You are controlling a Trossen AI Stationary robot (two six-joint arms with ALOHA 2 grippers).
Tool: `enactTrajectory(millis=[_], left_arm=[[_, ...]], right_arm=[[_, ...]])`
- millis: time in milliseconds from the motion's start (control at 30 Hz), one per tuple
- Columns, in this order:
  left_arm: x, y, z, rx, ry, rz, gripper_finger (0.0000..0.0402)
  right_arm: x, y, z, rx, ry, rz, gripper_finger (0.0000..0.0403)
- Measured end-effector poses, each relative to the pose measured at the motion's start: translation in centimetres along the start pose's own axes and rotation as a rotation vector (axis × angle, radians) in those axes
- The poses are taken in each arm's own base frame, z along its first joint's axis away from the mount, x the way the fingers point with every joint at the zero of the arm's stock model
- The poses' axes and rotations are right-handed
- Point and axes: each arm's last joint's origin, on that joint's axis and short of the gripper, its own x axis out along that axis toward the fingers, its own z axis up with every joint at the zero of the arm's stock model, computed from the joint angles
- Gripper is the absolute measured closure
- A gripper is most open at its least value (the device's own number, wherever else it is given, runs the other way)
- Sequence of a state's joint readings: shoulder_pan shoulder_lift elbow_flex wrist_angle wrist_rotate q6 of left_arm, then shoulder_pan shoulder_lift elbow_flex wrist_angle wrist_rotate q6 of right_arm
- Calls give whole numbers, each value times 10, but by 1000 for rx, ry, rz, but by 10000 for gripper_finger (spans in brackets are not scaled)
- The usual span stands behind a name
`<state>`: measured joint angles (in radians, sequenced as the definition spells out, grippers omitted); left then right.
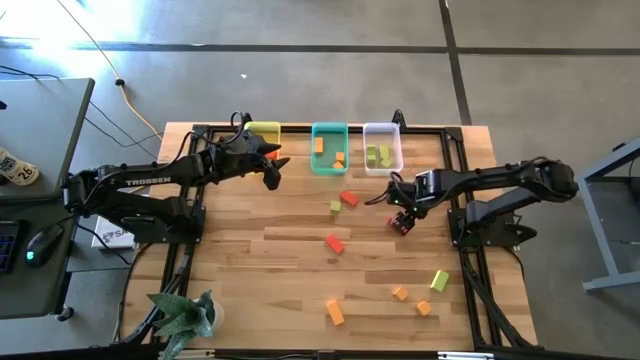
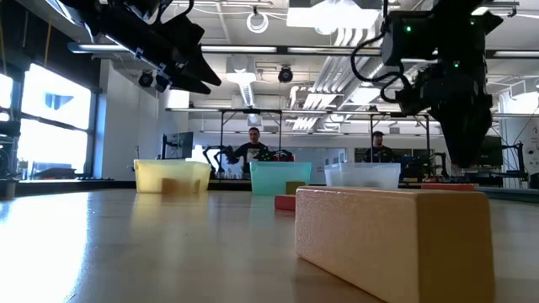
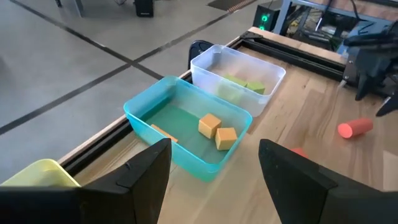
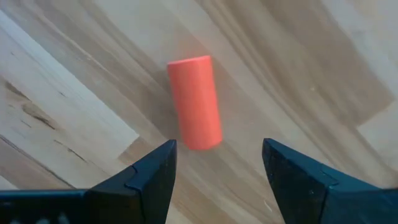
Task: Sort & place blocks by color
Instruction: Put the orange block into the yellow bin
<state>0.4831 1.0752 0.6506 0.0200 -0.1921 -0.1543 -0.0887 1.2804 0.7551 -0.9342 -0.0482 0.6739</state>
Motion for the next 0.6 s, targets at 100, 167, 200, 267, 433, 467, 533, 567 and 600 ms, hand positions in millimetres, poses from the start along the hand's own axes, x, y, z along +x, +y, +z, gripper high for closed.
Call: enactTrajectory(millis=[100, 167, 200, 267, 433, 467, 533, 567, 600], left_arm=[[0, 0, 0, 0, -1, 3, 172], [0, 0, 0, 0, -1, 4, 172], [0, 0, 0, -3, -1, 4, 172], [0, 0, 0, -22, -1, 5, 172], [0, 0, 0, -124, 0, 3, 172], [0, 0, 0, -149, 0, 3, 172], [0, 0, 0, -192, 0, 3, 172], [0, 0, 0, -211, 0, 3, 172], [0, 0, 0, -226, 0, 3, 172]], right_arm=[[10, -1, -1, -4, -9, 34, 179], [15, -3, -3, -7, -11, 38, 179], [18, -3, -4, -12, -14, 41, 179], [22, -4, -4, -27, -25, 54, 179], [29, -6, -6, -50, -53, 36, 179], [31, -7, -7, -58, -53, 32, 179], [35, -9, -8, -72, -54, 32, 179], [38, -10, -9, -76, -53, 36, 179], [40, -10, -10, -78, -50, 42, 179]])
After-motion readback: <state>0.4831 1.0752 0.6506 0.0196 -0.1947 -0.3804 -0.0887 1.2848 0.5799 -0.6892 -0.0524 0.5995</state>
